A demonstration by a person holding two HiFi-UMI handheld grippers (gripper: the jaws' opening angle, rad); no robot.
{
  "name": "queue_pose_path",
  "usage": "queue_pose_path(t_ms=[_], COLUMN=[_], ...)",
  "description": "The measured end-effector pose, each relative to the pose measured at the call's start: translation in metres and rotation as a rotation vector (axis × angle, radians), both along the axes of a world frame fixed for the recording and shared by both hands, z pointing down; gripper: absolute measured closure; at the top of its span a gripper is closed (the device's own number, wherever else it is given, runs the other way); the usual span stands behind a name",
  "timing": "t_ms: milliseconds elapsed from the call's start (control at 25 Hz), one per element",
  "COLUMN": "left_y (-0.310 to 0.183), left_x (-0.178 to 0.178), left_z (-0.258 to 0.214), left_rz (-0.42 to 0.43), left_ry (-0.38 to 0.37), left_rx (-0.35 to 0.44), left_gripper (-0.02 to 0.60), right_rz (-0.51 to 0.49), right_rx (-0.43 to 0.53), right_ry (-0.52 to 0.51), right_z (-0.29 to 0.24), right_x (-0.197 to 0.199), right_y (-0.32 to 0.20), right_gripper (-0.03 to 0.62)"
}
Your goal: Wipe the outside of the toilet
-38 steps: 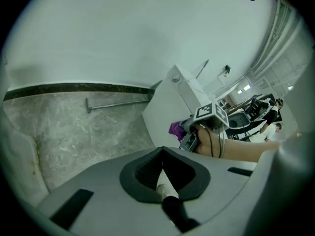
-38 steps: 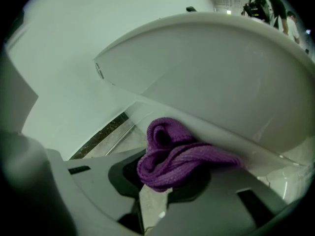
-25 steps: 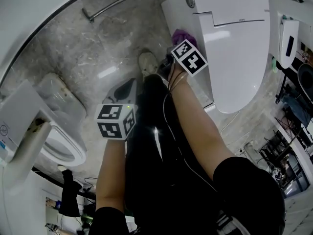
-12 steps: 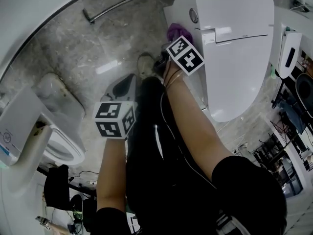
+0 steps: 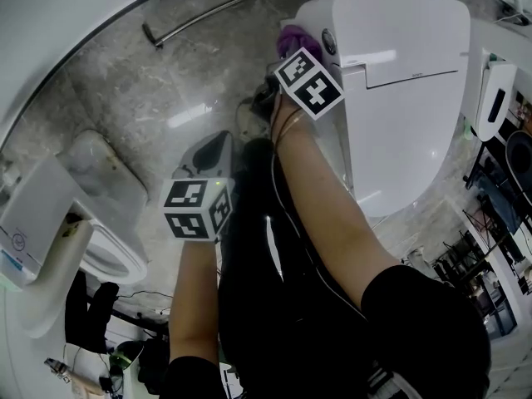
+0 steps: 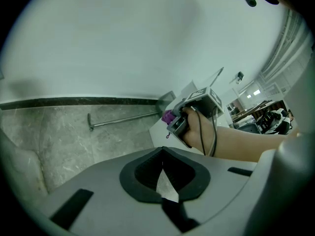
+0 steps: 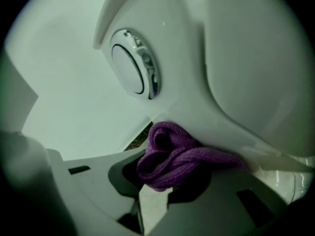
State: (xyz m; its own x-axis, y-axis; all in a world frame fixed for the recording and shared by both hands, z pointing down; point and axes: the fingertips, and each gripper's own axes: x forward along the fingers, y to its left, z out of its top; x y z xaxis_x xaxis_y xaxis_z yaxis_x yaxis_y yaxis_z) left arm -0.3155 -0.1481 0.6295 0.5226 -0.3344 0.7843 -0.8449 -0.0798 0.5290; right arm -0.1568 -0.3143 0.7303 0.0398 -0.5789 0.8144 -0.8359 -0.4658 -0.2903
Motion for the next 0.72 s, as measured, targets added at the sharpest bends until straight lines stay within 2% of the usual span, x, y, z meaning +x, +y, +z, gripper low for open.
queue_pose_path(t_ms=[160, 280, 360, 520, 720], left_y=[-0.003, -0.007, -0.004, 0.007, 0.023], left_x=[0.002, -0.004, -0.012, -0.025, -0.035], left_z=[-0.004, -0.007, -0.01, -0.034, -0.097], left_rz=[0.0, -0.002, -0.01, -0.034, -0.037], left_ry=[0.002, -0.001, -0.01, -0.025, -0.03], left_rx=[0.011, 0.033, 0.049, 0.091, 0.154], left_gripper=[0.575, 0.575, 0.575, 0.575, 0.575], right_rz=[-0.067, -0.18, -0.262, -0.388, -0.424], right_rx=[0.065, 0.174, 0.234, 0.333, 0.459], right_ry=[0.039, 0.078, 0.056, 0.001, -0.029], right_z=[-0.01, -0.029, -0.047, -0.108, -0.215], right_x=[-0.008, -0.023, -0.042, -0.07, -0.069], right_y=[-0.018, -0.043, -0.051, -0.042, -0.005], right_gripper=[0.529, 0.53, 0.53, 0.528, 0.528])
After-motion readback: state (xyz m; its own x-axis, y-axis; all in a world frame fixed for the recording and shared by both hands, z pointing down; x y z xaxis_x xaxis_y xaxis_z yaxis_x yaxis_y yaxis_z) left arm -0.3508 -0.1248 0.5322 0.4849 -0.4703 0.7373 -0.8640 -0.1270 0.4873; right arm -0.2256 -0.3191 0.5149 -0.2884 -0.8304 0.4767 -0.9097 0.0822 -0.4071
